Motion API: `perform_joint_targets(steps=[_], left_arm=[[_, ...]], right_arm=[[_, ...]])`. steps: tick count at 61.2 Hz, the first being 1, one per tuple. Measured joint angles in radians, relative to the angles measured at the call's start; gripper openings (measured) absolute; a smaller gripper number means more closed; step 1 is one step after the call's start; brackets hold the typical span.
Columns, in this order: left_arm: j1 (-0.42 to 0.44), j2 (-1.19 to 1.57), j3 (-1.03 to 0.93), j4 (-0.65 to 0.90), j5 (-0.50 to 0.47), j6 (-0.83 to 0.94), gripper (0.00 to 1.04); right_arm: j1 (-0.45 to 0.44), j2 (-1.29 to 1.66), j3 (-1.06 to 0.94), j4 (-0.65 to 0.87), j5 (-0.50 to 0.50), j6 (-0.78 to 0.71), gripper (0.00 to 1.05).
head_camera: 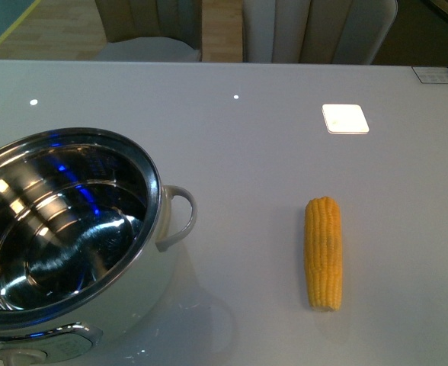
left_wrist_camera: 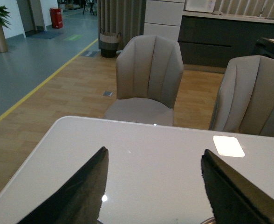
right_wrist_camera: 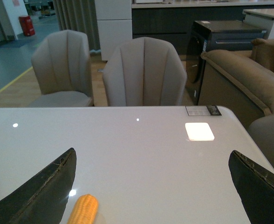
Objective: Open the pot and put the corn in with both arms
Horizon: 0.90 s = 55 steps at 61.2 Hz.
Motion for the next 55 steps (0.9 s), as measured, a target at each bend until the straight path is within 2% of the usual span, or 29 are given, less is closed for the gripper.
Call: perform_joint_targets(steps=[8,12,25,43,47,55], left_arm=[[-0.112,-0.115,-0.13,0.01,-0.101,0.008,0.15],[-0.145,-0.176,-0.16,-0.028,-0.138,0.008,0.03],[-0.242,-0.401,-0.22,-0.185,-0.23,0.01,0.03],[-0.32,-0.65,-0.254,-0.396,-0.308,0.01,0.03],[-0.378,-0.705,-0.255,-0.446,-0.391,0.01,0.03],[-0.422,-0.797,-0.255,-0.526,-0.408,0.011,0.03]], right_arm=[[0.0,0.0,0.0,0.0,0.002,0.0,0.96],[0.0,0.0,0.0,0.0,0.0,0.0,0.96],[0.0,0.0,0.0,0.0,0.0,0.0,0.96],[0.0,0.0,0.0,0.0,0.0,0.0,0.96],[0.0,0.0,0.0,0.0,0.0,0.0,0.96],[0.0,0.0,0.0,0.0,0.0,0.0,0.96]])
